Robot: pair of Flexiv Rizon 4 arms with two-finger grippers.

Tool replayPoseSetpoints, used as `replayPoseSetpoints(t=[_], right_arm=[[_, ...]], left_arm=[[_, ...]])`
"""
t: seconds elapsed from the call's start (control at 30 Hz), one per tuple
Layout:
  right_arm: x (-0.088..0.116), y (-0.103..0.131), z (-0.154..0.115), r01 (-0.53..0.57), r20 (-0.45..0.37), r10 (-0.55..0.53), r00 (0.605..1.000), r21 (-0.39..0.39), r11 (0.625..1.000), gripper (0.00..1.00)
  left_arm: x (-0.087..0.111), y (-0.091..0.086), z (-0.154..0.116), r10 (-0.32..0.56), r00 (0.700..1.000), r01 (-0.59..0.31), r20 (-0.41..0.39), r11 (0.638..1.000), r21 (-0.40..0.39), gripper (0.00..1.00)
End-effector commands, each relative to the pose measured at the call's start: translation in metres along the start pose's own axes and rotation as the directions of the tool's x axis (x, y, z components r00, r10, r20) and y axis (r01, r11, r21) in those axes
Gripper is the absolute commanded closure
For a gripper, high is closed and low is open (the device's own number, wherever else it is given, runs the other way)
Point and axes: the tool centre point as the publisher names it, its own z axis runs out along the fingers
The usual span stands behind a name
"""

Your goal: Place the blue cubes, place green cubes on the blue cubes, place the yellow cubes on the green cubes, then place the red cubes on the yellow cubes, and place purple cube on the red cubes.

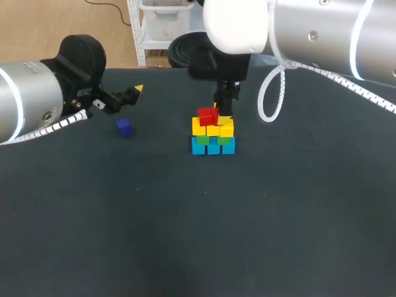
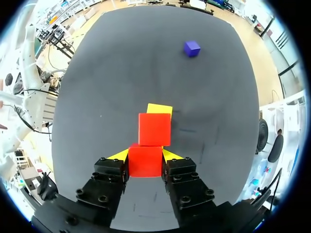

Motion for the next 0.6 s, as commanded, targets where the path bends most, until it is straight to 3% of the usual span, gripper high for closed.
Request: replayPoseSetpoints(t=[0.03, 0.4, 0.53, 0.6], right_arm=[[-0.0009, -0.0007, 0.0011, 0.002, 0.002, -0.002, 1.000, -0.003, 1.000, 0.85], [0.0018, 0.0013, 0.0014, -0.008, -0.002, 0.008, 1.000, -0.004, 1.000, 0.51], [0.0028, 0.0024, 0.0007, -0.010, -0.001, 0.010, 1.000, -0.002, 1.000, 0.29], [0.0030, 0.0026, 0.0007, -0.012, -0.001, 0.012, 1.000, 0.000, 1.000, 0.07]], left_arm=[[0.0004, -0.0012, 0.0016, -0.001, 1.000, 0.001, 0.003, 1.000, -0.006, 0.00], [0.0004, -0.0012, 0.0016, -0.001, 1.000, 0.001, 0.003, 1.000, -0.006, 0.00], [0.0004, -0.0012, 0.0016, -0.001, 1.000, 0.001, 0.003, 1.000, -0.006, 0.00], [0.0004, -0.0012, 0.0016, -0.001, 1.000, 0.001, 0.003, 1.000, -0.006, 0.00]])
